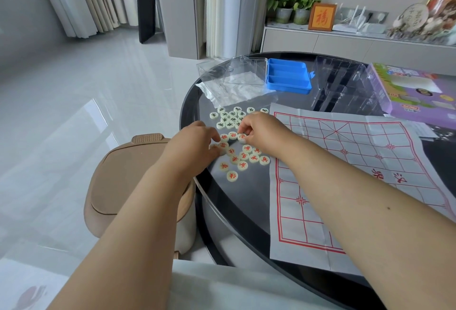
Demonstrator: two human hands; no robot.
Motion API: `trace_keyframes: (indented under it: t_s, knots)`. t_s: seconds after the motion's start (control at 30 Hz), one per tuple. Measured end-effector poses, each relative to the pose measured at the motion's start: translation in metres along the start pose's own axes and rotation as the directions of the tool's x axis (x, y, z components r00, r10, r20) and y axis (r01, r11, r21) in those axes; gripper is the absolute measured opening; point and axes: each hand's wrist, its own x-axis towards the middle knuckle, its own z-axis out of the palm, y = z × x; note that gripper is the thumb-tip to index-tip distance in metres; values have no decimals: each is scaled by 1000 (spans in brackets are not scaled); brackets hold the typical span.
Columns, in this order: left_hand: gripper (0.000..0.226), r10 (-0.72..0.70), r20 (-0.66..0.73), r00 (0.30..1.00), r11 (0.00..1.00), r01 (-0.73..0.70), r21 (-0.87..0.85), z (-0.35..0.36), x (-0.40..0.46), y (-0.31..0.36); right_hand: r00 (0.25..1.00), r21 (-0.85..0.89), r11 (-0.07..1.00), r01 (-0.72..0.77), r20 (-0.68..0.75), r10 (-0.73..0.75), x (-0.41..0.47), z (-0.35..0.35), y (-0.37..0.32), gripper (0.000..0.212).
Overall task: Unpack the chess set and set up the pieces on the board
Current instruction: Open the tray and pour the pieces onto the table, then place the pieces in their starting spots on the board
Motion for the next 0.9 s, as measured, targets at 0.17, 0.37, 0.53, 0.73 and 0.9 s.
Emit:
trace_keyframes:
  t_s: [0.17,0.37,0.53,0.73,0.9]
  knots:
    - [24,30,-43,999,999,-31,-19,3,0,5,998,-13,999,52,-46,-53,-1,6,4,17]
    - [26,14,9,1000,999,-15,39,5,4,9,994,-25,994,103,-32,-103,-4,5,6,15]
    - [32,-21,54,998,998,18,62,4,4,9,994,8,995,101,-40,-100,-5,0,7,16]
    - [30,37,-67,997,999,-39,-36,-19,0,35,979,113,991,73,-200,-50,-51,-43,28,15]
    - [32,245,28,969,966,-241,-97,-1,-18,111,981,127,990,-59,-174,81,-128,-57,72,10]
